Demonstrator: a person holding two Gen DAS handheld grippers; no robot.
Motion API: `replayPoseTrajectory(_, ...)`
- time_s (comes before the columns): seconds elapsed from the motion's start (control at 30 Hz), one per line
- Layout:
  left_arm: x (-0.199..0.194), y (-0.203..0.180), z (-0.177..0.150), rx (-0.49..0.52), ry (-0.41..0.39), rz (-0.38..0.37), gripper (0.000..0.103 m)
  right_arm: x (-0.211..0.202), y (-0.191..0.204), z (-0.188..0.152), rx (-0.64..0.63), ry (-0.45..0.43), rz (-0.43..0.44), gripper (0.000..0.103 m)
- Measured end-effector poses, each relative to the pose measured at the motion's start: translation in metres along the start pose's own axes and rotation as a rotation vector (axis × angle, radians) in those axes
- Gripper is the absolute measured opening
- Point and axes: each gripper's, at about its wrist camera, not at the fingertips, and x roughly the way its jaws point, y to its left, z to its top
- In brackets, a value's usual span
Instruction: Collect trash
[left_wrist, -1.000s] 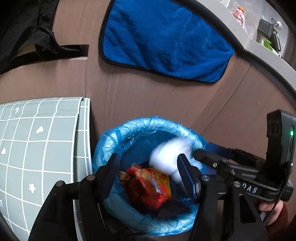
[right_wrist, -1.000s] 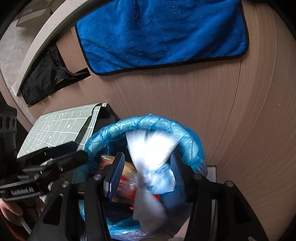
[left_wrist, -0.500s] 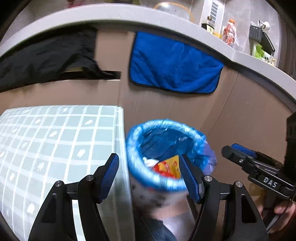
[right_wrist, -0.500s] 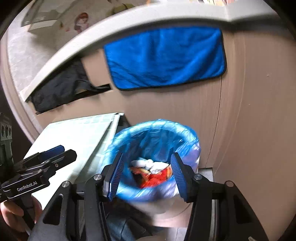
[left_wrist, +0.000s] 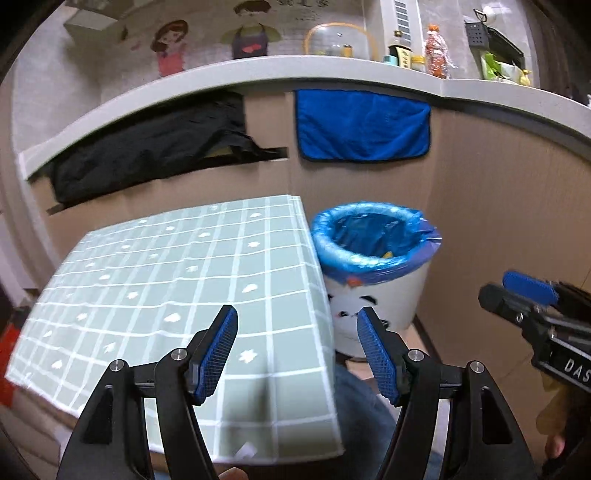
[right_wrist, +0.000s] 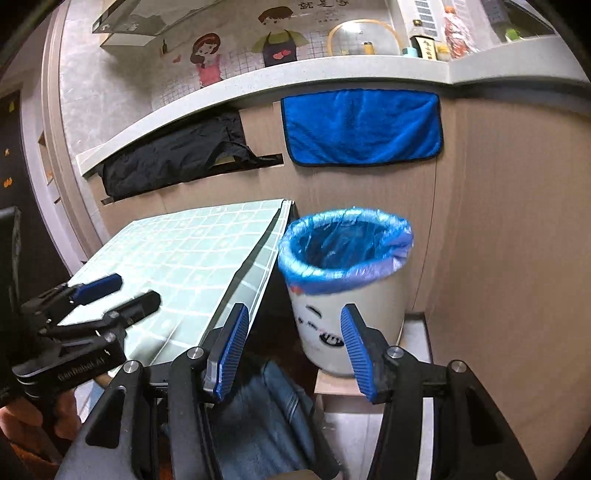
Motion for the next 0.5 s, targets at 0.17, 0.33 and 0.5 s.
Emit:
replayPoseTrajectory(0.17,-0.026,0.006,-0.016,0.009,-0.006,0.039,0.068,-0.012,0.016,-0.015,-0.028,0.011,-0.009,0.049)
replayPoseTrajectory(0.33,-0.036,0.018,-0.023,-0.053,0.006,0.100,0.068,-0.025,0.032,-0.018,-0.085,-0.040,-0.033,0.049)
replayPoseTrajectory(0.5,-0.043,0.025,-0.028,-0.101,0.009,0.098,0.068,-0.026,0.035,-0.019,-0.096,-0.034,-0.028,0.049)
